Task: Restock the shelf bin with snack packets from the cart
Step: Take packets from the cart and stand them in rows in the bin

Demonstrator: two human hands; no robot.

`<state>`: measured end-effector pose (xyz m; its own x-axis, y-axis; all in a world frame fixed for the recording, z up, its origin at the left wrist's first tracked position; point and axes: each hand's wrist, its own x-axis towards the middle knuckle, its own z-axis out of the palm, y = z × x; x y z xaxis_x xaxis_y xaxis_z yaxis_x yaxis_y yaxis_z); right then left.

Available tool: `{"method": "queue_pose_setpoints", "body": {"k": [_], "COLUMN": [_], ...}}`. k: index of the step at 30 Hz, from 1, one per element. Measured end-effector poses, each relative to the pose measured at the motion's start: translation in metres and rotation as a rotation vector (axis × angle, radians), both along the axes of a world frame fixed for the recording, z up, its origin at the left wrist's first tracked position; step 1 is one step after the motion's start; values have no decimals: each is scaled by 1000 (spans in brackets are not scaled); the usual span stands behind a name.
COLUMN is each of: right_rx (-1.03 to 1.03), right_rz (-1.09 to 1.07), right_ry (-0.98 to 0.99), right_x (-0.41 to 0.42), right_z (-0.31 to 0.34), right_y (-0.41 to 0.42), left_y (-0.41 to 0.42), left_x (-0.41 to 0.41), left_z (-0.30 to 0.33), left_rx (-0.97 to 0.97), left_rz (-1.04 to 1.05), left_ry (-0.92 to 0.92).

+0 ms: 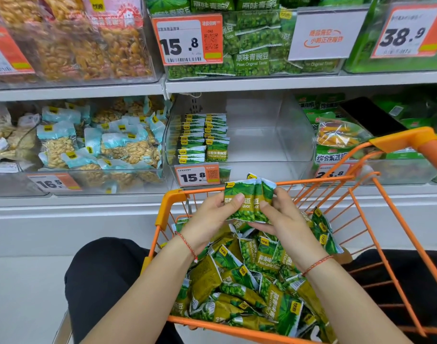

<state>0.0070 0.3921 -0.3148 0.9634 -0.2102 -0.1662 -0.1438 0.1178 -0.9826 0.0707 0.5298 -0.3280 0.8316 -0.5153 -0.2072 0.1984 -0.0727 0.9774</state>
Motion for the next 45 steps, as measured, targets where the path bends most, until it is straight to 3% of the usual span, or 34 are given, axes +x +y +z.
{"method": "queue_pose_setpoints", "body": {"k": [4, 12, 25, 31, 38, 40, 43, 45], "right_rx": [-48, -188, -495, -427, -444, -469, -572, -612], "right_rz": [7, 12, 53, 134, 191, 166, 146, 156], "right_ry": [-39, -43, -173, -143, -88, -28, 42, 85], "right_x": [-1, -6, 11, 64, 124, 142, 169, 186], "right_z": [1, 8, 24, 44, 51, 48, 36, 25], "right_y": [-3, 0, 9, 12, 8, -5, -25, -31], "left_y": [-2, -4, -5, -1, 17, 31, 52, 62], "left_x": [-2, -2, 9, 47, 88, 104, 114, 117], "left_z": [0, -2, 25, 44, 53, 46, 31, 17], "left_rx": [-68, -29, -17, -65, -27, -11, -144, -195], "left_rz": [-13, 172, 78, 145, 176, 318, 726, 877], "left_ry": [65, -175, -149, -36, -101, -233, -495, -504]}}
